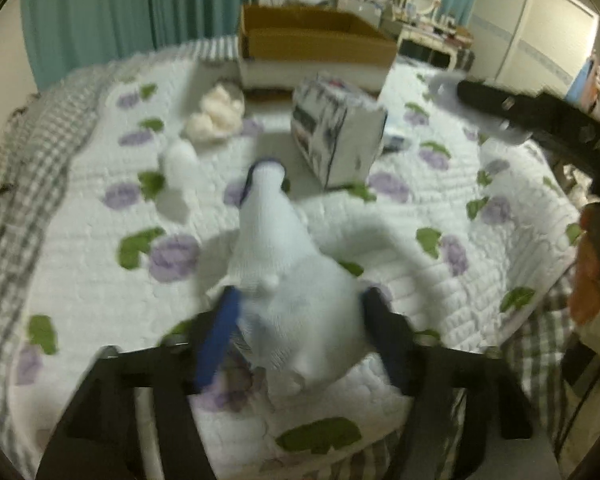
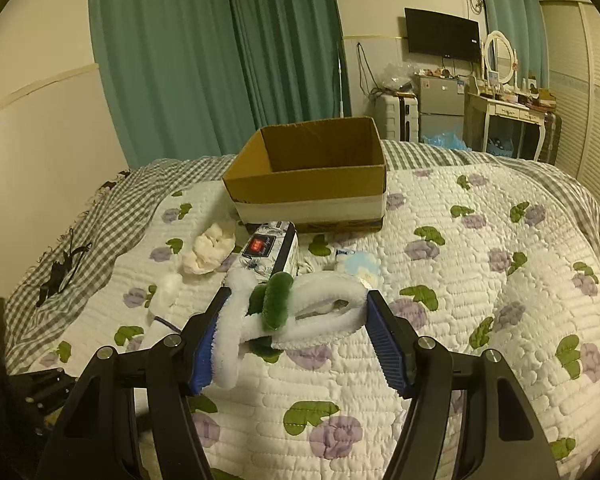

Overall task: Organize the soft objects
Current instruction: 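Grasp the white knit glove with the left gripper while the right gripper holds the toy, then carry the glove and the toy in both grippers over the cardboard box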

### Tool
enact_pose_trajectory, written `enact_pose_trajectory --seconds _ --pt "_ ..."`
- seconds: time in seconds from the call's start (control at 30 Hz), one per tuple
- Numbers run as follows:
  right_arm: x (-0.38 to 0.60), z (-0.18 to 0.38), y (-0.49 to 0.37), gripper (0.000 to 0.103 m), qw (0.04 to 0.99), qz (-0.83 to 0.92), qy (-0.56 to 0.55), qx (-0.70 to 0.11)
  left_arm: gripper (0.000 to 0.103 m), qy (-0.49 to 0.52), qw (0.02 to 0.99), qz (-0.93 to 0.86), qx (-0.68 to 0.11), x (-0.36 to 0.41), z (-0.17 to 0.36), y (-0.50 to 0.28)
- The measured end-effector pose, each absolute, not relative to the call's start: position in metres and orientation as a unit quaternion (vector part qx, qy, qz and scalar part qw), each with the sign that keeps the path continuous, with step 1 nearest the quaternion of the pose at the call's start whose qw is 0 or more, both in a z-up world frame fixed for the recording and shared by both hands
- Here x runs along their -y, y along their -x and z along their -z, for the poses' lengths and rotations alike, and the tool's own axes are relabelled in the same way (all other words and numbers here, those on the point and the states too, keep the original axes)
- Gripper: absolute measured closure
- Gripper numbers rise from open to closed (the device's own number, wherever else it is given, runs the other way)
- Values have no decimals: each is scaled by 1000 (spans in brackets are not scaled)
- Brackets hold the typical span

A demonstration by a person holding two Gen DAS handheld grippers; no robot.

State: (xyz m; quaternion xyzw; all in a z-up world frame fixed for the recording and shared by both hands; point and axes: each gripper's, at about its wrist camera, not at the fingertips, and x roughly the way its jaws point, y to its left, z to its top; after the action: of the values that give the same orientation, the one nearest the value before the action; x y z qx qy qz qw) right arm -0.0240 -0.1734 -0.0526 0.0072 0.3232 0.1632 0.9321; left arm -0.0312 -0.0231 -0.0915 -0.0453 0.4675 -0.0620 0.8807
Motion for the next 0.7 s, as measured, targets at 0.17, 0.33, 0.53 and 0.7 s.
enact_pose_trajectory --seconds 0.17,0.33,0.53,0.7 --pt "174 55 25 38 932 -165 -6 -324 27 46 880 57 -469 29 109 19" --pt "176 55 26 38 931 -163 -10 -325 24 22 879 53 -473 37 120 13" --pt "176 55 27 37 931 -163 -9 -325 25 10 873 55 -484 36 133 7" --pt "176 55 28 38 932 -163 -9 -325 38 10 878 59 -475 36 124 14"
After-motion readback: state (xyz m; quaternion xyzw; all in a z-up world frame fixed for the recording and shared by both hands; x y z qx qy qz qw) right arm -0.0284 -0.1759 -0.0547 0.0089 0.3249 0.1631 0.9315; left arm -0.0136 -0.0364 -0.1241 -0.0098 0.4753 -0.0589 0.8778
